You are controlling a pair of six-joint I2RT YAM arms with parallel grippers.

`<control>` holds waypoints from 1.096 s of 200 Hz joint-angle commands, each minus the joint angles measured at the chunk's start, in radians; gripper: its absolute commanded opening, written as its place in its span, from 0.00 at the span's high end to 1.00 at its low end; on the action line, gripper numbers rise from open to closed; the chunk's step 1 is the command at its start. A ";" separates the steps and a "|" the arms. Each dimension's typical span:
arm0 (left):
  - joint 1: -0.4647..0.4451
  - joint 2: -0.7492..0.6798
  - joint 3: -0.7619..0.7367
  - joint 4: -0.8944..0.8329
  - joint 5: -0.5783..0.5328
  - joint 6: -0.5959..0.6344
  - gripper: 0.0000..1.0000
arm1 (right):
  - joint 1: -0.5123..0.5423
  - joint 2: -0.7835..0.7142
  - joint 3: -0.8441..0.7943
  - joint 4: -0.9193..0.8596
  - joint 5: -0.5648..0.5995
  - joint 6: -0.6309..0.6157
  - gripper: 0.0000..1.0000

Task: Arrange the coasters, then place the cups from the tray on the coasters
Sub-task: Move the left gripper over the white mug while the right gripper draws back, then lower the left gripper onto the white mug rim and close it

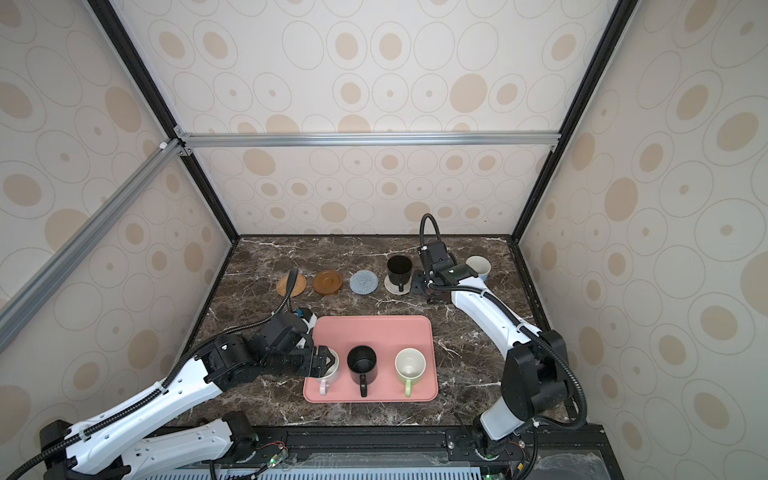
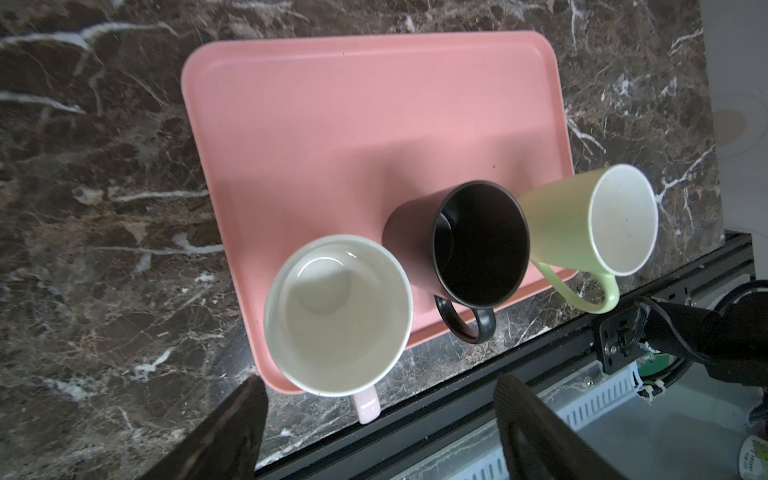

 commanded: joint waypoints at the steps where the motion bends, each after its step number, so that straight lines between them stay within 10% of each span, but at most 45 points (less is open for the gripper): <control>1: -0.035 0.016 -0.013 -0.035 0.028 -0.038 0.17 | -0.011 0.005 -0.018 0.008 -0.012 0.019 0.55; 219: -0.062 0.115 -0.155 0.071 -0.019 -0.137 0.46 | -0.044 -0.035 -0.110 0.030 -0.033 0.079 0.55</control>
